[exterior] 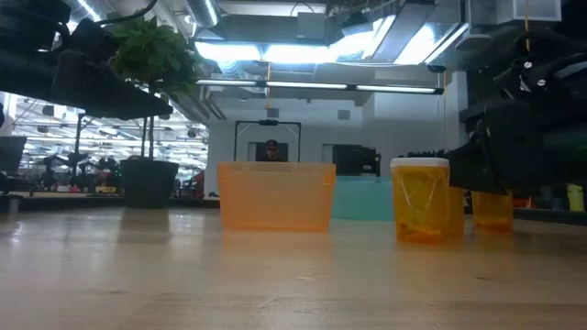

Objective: Pick and place medicine bottles into bin by pill shape (circle, oval)
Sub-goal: Remove the orange capsule bottle from the orange bin, then put the orange capsule bottle into the orange bin

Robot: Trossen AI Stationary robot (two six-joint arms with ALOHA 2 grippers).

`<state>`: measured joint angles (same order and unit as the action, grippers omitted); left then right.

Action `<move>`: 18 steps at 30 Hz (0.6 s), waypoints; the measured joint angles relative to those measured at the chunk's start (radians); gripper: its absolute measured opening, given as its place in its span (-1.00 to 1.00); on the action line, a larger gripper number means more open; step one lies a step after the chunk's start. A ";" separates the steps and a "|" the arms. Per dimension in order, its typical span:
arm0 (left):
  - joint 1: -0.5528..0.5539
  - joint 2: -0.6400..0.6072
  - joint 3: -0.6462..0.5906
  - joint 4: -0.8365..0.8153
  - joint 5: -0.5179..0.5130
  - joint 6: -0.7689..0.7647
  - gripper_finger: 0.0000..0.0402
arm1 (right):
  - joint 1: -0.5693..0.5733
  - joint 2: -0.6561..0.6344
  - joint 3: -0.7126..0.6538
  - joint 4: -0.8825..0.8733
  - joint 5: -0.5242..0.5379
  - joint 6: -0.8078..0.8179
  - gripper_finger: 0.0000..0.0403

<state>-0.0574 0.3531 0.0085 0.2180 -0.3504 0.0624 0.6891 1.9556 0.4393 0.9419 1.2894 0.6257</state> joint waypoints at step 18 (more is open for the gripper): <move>0.000 0.000 0.000 0.000 0.000 0.000 0.28 | 0.000 0.000 0.000 -0.017 0.000 0.020 0.47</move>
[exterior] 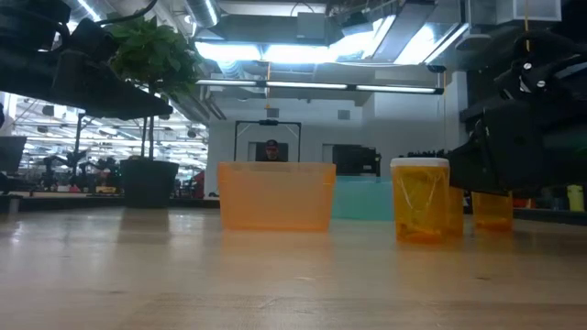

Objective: Pick and place medicine bottles into bin by pill shape (circle, oval)
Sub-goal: Put the orange capsule bottle into the orange bin

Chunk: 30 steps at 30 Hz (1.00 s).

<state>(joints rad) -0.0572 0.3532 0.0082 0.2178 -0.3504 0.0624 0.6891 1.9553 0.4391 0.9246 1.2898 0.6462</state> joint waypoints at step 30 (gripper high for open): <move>0.000 0.000 0.000 0.000 0.000 0.000 0.28 | 0.003 -0.156 0.001 0.347 0.079 -0.597 0.60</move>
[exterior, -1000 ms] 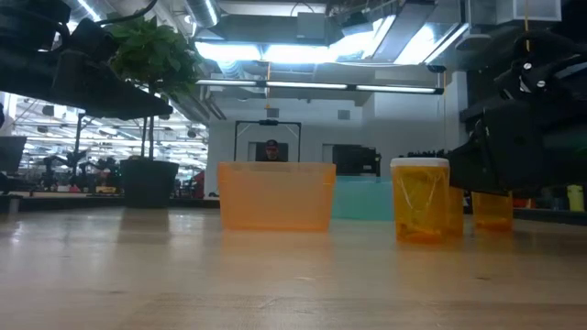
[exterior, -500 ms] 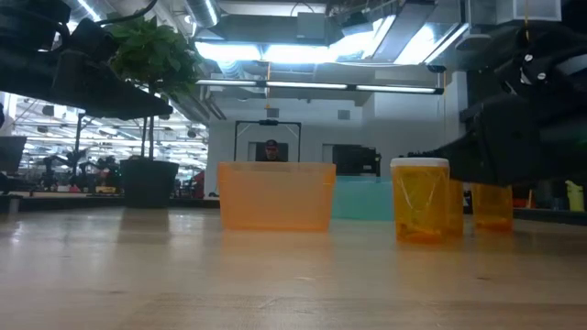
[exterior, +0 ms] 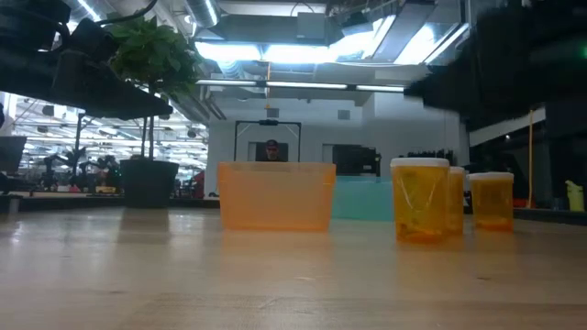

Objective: Pick and place medicine bottles into bin by pill shape (circle, oval)
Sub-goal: Put the orange capsule bottle into the orange bin

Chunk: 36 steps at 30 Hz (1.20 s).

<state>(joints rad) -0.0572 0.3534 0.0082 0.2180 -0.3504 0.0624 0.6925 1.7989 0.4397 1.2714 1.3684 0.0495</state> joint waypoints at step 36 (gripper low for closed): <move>0.000 0.000 0.000 0.000 0.000 0.000 0.28 | -0.140 -0.443 0.734 -2.033 -1.042 0.322 0.59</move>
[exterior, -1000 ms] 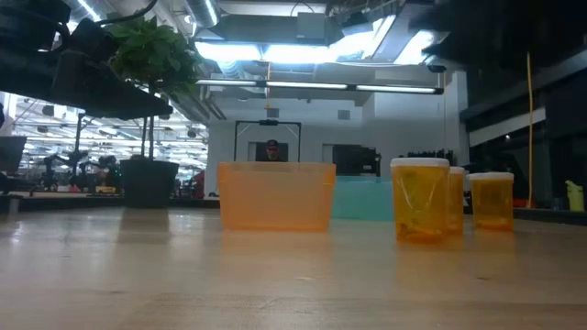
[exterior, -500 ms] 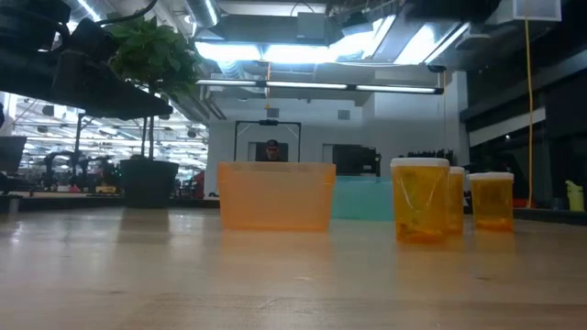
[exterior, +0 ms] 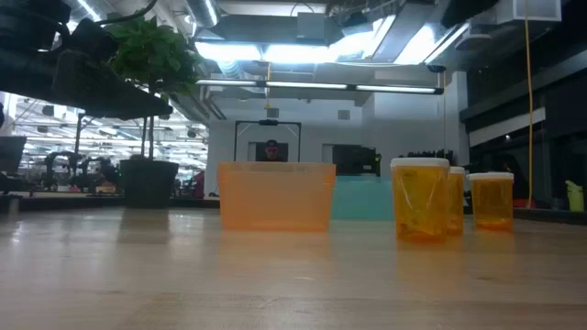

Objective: Pick and place medicine bottles into bin by pill shape (circle, oval)
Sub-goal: Put the orange capsule bottle into the orange bin

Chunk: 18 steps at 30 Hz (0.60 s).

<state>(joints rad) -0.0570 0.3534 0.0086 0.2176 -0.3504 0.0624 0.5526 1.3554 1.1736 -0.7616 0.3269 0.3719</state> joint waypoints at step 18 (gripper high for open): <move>0.000 0.000 0.000 0.000 0.000 0.000 0.28 | -0.020 0.060 0.000 -0.064 0.089 -0.172 0.59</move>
<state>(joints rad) -0.0572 0.3531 0.0086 0.2180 -0.3504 0.0624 0.5326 1.4158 1.1732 -0.8260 0.4162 0.1996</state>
